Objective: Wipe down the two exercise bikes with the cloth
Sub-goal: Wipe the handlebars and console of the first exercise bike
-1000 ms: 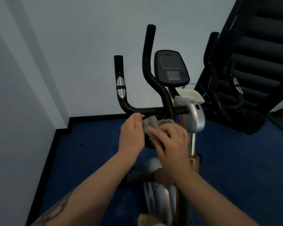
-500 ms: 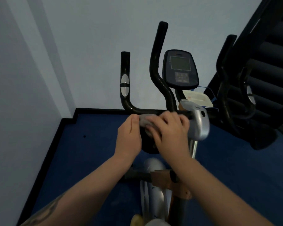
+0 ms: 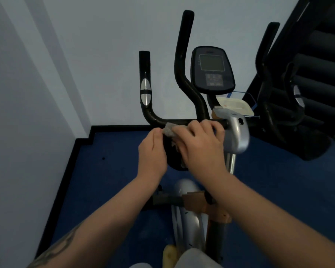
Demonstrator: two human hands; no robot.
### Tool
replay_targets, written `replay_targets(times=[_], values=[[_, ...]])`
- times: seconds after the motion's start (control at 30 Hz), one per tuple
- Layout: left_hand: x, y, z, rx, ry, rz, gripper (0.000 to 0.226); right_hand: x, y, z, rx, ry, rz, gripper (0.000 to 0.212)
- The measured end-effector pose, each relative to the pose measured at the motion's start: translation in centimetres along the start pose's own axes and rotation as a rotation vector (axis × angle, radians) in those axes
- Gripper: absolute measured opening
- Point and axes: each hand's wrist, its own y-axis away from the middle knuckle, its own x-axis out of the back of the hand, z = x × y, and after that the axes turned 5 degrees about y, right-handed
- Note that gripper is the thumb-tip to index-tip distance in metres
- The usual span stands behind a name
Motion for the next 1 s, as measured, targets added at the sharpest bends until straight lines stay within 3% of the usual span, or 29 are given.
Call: replay_targets(times=[0.1, 0.27, 0.47, 0.83, 1.0], values=[[0.1, 0.0, -0.1, -0.016, -0.011, -0.016, 0.040, -0.1, 3.1, -2.3, -0.190, -0.047, 0.005, 0.022], [0.1, -0.1, -0.4, -0.030, 0.031, -0.038, 0.038, 0.2, 2.5, -0.9, -0.091, 0.073, 0.020, 0.014], [-0.1, 0.3, -0.9, -0.065, 0.017, -0.055, 0.038, 0.7, 2.2, -2.4, -0.240, -0.061, -0.038, 0.021], [-0.5, 0.2, -0.7, -0.085, -0.029, 0.002, 0.040, 1.5, 2.5, 2.9, 0.186, -0.453, -0.238, 0.033], [-0.8, 0.4, -0.7, -0.117, -0.020, 0.065, 0.041, 0.2, 0.8, 1.8, 0.101, -0.508, -0.151, 0.022]])
